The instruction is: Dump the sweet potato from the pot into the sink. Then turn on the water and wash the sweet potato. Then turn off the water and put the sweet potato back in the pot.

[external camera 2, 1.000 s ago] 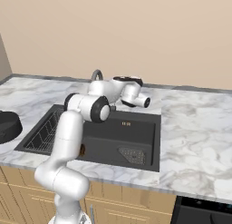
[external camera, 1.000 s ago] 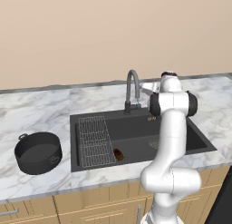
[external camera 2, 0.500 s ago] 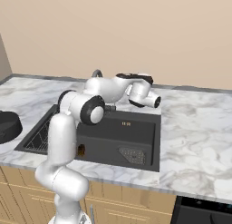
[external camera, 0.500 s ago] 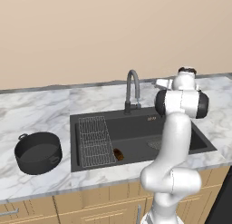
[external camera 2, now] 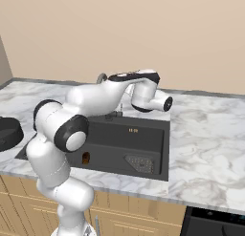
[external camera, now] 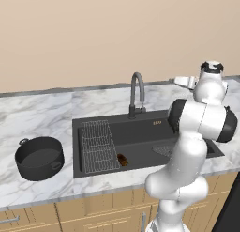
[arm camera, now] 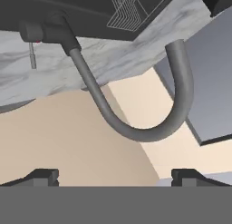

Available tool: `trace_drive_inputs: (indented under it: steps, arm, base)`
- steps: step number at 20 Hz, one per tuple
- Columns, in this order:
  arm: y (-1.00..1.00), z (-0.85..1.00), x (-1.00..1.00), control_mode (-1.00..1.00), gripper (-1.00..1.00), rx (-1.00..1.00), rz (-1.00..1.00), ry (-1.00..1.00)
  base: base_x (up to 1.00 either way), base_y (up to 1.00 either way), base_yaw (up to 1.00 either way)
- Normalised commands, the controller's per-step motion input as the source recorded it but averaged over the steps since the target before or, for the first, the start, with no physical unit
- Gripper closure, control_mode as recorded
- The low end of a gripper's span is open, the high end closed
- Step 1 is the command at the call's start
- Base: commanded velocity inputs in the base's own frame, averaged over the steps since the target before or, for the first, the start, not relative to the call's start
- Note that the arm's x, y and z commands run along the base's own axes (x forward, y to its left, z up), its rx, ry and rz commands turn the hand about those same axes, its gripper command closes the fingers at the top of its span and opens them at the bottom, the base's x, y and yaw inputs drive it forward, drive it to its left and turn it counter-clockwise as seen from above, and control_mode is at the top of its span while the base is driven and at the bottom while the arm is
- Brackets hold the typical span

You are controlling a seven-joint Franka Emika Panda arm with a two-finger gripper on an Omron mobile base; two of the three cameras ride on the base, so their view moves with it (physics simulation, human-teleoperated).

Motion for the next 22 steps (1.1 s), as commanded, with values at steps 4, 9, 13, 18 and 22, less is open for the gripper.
trace_drive_inputs:
  steps: [4, 9, 13, 18, 22]
  arm:
    - [0.00, 1.00, -1.00, -1.00, -1.00, -0.16, -0.07, 0.02]
    - [0.00, 0.87, -1.00, -1.00, -1.00, -0.22, -0.08, 0.13]
    - [0.00, 0.67, -0.99, -1.00, -1.00, -0.24, -0.11, 0.27]
    - [0.00, 0.37, -0.80, -1.00, -1.00, -0.19, -0.14, 0.42]
    - [0.10, 0.02, -0.52, -1.00, -1.00, -0.07, -0.15, 0.52]
  base:
    - [0.00, 0.00, 0.00]
    - [0.00, 0.00, 0.00]
    - [0.00, 0.00, 0.00]
    - [0.00, 0.00, 0.00]
    - [0.00, 0.00, 0.00]
